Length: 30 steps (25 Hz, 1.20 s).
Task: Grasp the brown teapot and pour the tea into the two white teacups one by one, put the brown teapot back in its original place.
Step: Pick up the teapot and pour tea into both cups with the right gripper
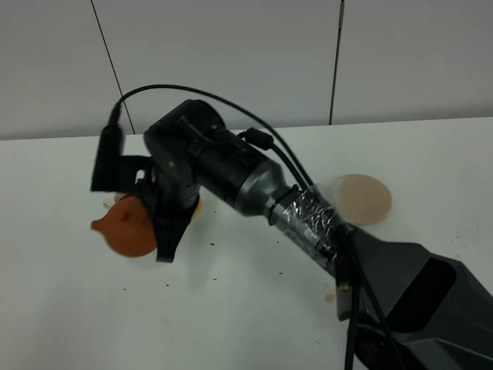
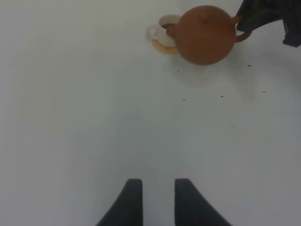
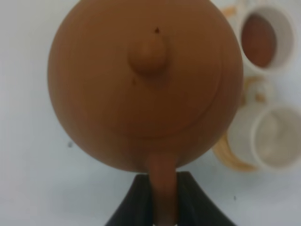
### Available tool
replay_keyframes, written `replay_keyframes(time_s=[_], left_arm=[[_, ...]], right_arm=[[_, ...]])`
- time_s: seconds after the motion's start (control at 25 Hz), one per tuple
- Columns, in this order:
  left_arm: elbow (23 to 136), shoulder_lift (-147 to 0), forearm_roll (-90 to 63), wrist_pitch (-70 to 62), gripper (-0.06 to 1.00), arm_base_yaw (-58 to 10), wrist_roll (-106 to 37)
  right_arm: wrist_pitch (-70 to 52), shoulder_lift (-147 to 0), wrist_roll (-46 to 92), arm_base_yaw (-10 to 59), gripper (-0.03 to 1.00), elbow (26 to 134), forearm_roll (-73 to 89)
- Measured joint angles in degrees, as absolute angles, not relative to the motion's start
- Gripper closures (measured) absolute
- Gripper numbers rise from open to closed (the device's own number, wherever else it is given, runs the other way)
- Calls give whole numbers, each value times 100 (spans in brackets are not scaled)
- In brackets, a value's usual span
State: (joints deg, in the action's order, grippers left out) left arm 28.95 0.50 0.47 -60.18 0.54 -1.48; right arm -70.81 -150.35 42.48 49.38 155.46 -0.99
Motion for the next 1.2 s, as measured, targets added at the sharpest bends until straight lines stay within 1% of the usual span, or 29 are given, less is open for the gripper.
replay_keyframes(time_s=[0.32,0.56,0.8,1.04,1.2], left_arm=[[2895,50,47,-6018,70,54,-148],[2895,50,47,-6018,70,54,-148],[2895,50,47,-6018,70,54,-148],[2895,50,47,-6018,70,54,-148],[2895,50,47,-6018,70,54,-148]], right_arm=[[-7081,-15035,3417,4370,87,15546,-318],[-7081,-15017,3143,4035,87,15546,-147],[-7080,-14902,3120,3836,87,15546,0],[-7080,-14894,3098,3795,87,15546,61],[-7076,-14744,3074,3714,87,15181,180]])
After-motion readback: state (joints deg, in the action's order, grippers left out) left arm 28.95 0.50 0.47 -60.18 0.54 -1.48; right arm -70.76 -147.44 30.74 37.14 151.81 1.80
